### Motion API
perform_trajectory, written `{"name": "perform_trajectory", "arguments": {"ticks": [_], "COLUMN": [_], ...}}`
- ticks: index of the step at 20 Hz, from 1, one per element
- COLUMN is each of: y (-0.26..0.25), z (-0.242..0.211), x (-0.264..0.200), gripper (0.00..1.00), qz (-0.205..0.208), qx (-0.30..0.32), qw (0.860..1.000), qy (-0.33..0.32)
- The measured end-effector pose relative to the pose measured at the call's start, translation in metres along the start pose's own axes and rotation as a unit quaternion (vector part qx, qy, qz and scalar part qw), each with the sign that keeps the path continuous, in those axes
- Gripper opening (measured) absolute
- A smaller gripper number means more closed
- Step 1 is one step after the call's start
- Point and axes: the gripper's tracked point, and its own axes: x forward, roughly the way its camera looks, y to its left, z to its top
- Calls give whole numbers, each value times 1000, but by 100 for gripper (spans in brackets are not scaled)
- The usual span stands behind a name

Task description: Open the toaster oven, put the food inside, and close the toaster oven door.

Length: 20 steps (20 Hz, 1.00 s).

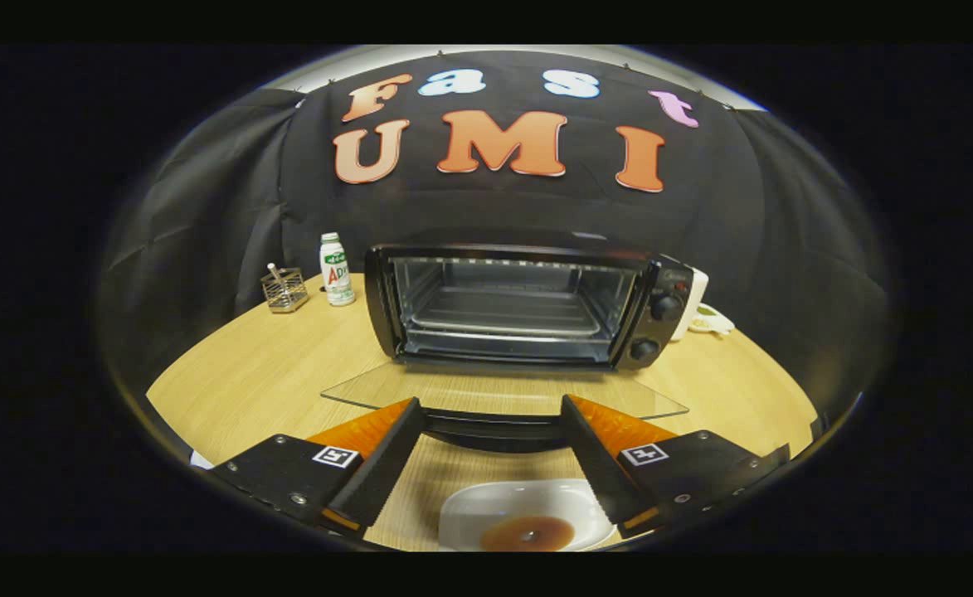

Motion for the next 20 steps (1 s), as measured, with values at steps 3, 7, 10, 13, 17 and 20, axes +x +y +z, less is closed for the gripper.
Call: {"name": "perform_trajectory", "arguments": {"ticks": [3, 7, 10, 13, 17, 20], "y": [-1, -8, -6, -8, -13, -17], "z": [-22, -50, -54, -49, -38, -37], "x": [3, 8, 10, 5, -16, -40], "gripper": [98, 98, 98, 98, 99, 98], "qz": [-3, -16, -17, -16, -9, 4], "qx": [17, 23, 17, 15, 45, 37], "qw": [1000, 999, 999, 999, 999, 999], "qy": [18, 43, 38, 32, 21, 10]}}
